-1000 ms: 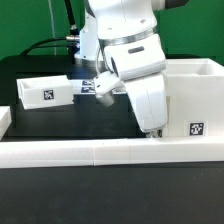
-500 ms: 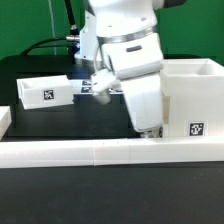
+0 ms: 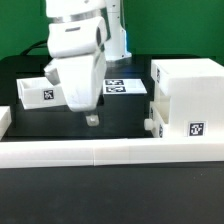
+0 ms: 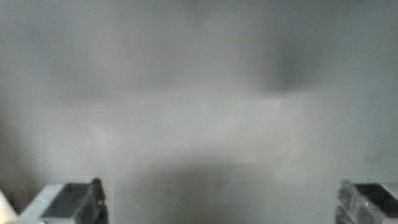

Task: Assemble drawer

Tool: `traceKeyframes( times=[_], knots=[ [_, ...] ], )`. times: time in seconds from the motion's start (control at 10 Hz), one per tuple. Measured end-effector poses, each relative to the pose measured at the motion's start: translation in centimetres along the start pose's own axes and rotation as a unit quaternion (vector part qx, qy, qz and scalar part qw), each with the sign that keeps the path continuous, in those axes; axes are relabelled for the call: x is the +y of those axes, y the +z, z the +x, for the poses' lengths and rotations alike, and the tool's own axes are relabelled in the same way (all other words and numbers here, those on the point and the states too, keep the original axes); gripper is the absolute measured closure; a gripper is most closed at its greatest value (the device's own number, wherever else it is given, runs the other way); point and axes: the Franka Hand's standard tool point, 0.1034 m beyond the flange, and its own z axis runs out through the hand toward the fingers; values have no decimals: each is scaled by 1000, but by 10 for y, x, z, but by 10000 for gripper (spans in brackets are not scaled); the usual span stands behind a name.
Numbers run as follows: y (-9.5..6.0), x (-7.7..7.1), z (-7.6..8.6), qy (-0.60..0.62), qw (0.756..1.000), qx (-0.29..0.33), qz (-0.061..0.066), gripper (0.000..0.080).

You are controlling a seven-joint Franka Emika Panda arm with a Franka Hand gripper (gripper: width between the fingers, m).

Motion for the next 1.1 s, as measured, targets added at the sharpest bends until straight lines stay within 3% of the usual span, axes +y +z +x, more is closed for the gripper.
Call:
traceKeyframes(
  times=[0.3,0.4,0.8,1.0,1.1],
  knots=[
    [-16,-31,-24,5,1000,-11,2,151],
    [-19,-36,-40,-11,1000,-11,2,151],
    [-18,-36,-39,83,997,-9,2,151],
    [-19,-39,-50,209,978,-2,-20,151],
    [-21,-48,-50,253,967,-4,-31,151]
  ],
)
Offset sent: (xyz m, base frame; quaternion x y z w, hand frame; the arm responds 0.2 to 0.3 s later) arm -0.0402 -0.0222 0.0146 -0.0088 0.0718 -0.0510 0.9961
